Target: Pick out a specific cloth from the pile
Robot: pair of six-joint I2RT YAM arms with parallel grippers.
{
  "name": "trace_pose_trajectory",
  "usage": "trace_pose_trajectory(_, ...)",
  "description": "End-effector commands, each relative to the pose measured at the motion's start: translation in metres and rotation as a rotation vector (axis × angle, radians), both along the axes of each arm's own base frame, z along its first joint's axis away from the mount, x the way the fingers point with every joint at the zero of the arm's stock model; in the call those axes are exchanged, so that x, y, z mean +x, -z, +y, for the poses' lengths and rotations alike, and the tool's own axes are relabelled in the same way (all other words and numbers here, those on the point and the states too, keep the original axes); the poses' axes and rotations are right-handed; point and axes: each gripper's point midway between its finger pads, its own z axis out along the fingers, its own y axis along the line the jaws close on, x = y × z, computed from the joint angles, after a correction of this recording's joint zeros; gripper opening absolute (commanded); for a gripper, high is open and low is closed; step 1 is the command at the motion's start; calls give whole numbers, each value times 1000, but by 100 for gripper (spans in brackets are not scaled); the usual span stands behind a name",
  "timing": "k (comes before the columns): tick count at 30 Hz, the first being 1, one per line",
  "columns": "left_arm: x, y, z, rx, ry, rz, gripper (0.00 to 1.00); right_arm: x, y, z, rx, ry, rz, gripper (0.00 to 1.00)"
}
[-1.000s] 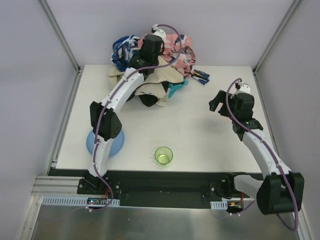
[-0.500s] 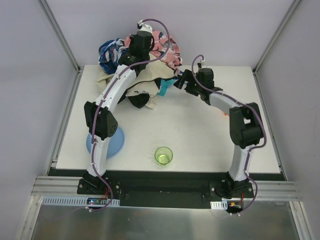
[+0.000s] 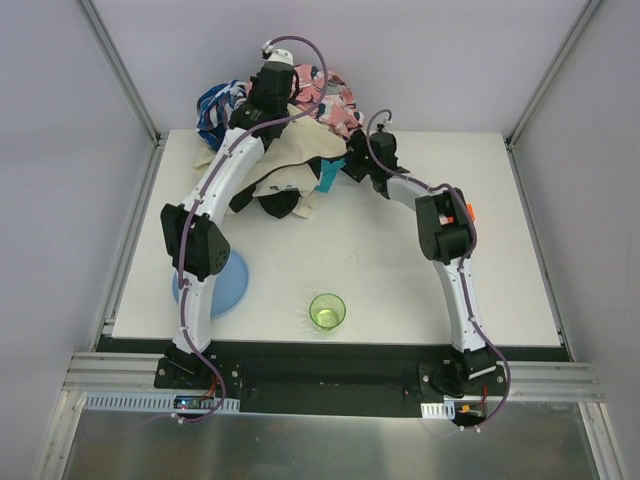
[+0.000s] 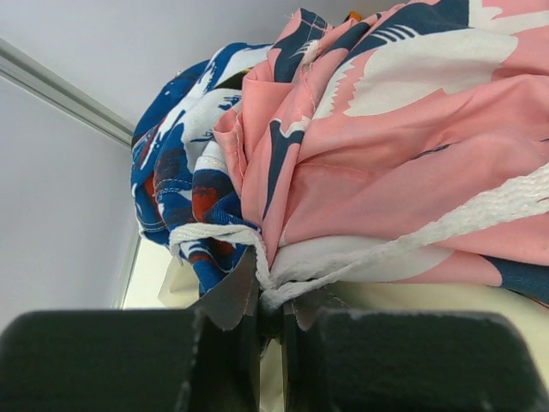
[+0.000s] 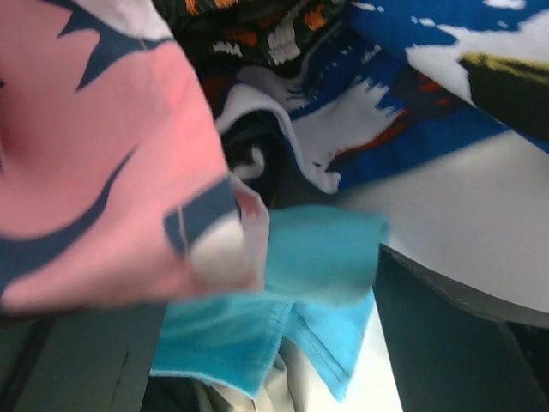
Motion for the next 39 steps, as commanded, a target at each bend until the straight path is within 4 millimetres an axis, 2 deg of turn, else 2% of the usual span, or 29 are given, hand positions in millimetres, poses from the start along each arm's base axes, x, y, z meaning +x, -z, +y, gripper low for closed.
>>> trace_pose_trajectory(1, -21, -102, 15, -175, -29, -257, 0, 20, -46, 35, 170, -13, -70, 93)
trace_pose_trajectory(2, -21, -102, 16, -178, -31, -258, 0, 17, -48, 43, 191, -39, -78, 87)
trace_pose_trajectory(3, -21, -102, 17, -180, -37, -258, 0, 14, -56, 50, 218, -62, -93, 76)
trace_pose_trajectory(5, -20, -99, 24, -180, -59, -256, 0, 0, -55, 56, 244, -86, -104, 56)
trace_pose_trajectory(9, -15, -88, 37, -189, -103, -244, 0, -32, -75, 42, 229, -77, -151, 4)
trace_pose_trajectory(10, -12, -84, 41, -187, -120, -240, 0, -41, -78, 36, 217, -76, -165, 1)
trace_pose_trajectory(12, -3, -67, 51, -181, -154, -217, 0, -59, -112, 23, 218, -89, -228, 1)
trace_pose_trajectory(15, 5, -40, 64, -158, -190, -161, 0, -83, -146, 1, 201, -114, -305, 1)
trace_pose_trajectory(16, 8, -31, 67, -189, -210, -155, 0, -91, -165, -8, 189, -123, -350, 1)
trace_pose_trajectory(23, 26, 37, 90, -200, -276, -38, 0, -154, -271, -47, 32, -233, -559, 1)
trace_pose_trajectory(29, 32, 87, 84, -213, -273, 70, 0, -201, -371, -89, -222, -184, -778, 1)
trace_pose_trajectory(33, 31, 116, 75, -248, -263, 136, 0, -231, -437, -116, -303, -126, -920, 1)
trace_pose_trajectory(36, 30, 135, 70, -260, -252, 184, 0, -252, -474, -136, -357, -81, -993, 1)
trace_pose_trajectory(39, 29, 143, 68, -264, -247, 206, 0, -275, -511, -152, -385, -35, -1064, 1)
